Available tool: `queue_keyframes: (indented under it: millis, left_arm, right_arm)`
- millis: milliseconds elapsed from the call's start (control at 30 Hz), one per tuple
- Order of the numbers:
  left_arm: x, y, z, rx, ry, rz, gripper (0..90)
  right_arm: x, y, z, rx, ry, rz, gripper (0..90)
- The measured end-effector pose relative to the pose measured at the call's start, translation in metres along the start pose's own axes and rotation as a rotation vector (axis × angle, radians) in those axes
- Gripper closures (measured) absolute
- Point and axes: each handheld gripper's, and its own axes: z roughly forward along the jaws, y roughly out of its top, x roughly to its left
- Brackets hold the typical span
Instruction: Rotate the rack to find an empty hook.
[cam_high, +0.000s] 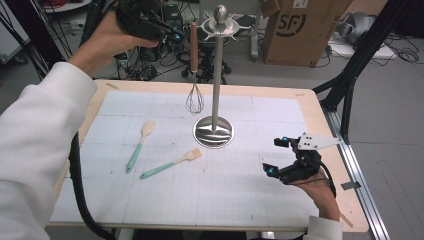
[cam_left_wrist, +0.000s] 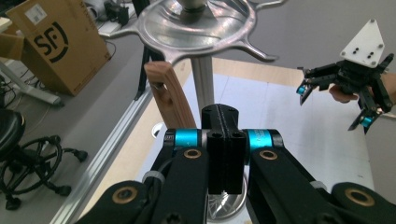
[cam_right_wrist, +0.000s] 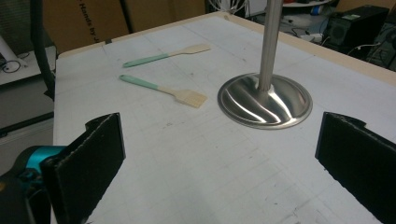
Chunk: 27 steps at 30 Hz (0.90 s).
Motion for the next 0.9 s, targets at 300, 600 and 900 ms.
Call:
queue_keyframes:
  millis: [300,600,900]
  left_arm:
    - [-0.021,0.003,-0.012,-0.029,-0.002,0.004,90.0]
    - [-0.038,0.003,-0.017,-0.028,0.006,0.004,89.9]
    - [-0.053,0.015,-0.014,-0.036,0.010,0.023,89.9]
  right_arm:
    - [0.000,-0.002,0.000,0.007,-0.006,0.003,0.3]
    - [0.002,-0.001,0.001,0.012,-0.007,0.001,0.3]
    - [0.003,-0.001,0.002,0.012,-0.004,-0.003,0.2]
